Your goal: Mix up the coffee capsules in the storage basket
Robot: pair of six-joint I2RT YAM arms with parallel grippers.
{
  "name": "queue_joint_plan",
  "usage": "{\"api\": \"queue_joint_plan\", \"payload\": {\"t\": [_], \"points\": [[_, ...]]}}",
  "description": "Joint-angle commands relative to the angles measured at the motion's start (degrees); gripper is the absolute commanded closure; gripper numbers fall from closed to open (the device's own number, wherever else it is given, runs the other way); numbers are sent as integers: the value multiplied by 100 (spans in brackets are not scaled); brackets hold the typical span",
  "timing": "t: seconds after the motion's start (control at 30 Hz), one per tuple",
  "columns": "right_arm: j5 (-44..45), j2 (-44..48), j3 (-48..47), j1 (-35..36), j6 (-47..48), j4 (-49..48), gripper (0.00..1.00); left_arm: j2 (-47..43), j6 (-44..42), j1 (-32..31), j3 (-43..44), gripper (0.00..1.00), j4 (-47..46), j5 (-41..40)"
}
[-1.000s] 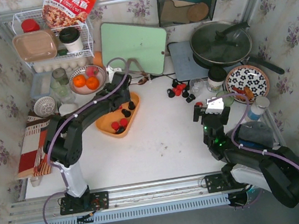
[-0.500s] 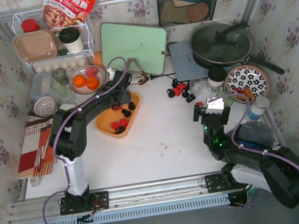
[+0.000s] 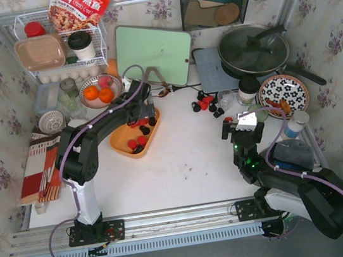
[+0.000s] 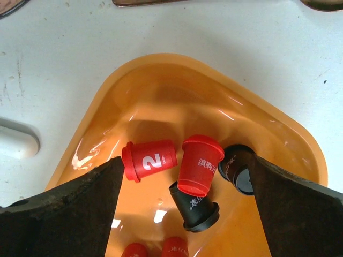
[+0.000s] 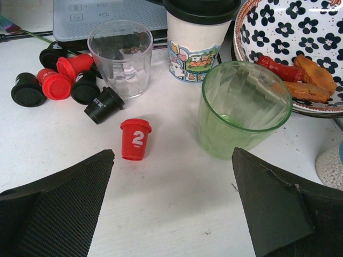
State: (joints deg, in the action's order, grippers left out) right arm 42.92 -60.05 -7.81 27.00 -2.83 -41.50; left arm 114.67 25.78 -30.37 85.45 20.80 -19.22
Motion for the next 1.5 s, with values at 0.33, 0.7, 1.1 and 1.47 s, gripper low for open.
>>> {"api": "queue_joint_plan", "payload": {"t": [0.33,0.7,1.1,1.47], "points": [[-27,-34,-73,0,-34,-59,0,-1484,-256,-57,-612,1,-523,307],[-384,410,-64,-2,102,200,0,-2920,-369,-40,-1045,1,893,952],[-708,-256,-796,-2,195,941,0,-4969,-2440,-39,-2105,1,687,1516],[-994,-244,-1588,11,-272,2048,0,-6628,-2530,-47,-3639,1,-1,398]]}}
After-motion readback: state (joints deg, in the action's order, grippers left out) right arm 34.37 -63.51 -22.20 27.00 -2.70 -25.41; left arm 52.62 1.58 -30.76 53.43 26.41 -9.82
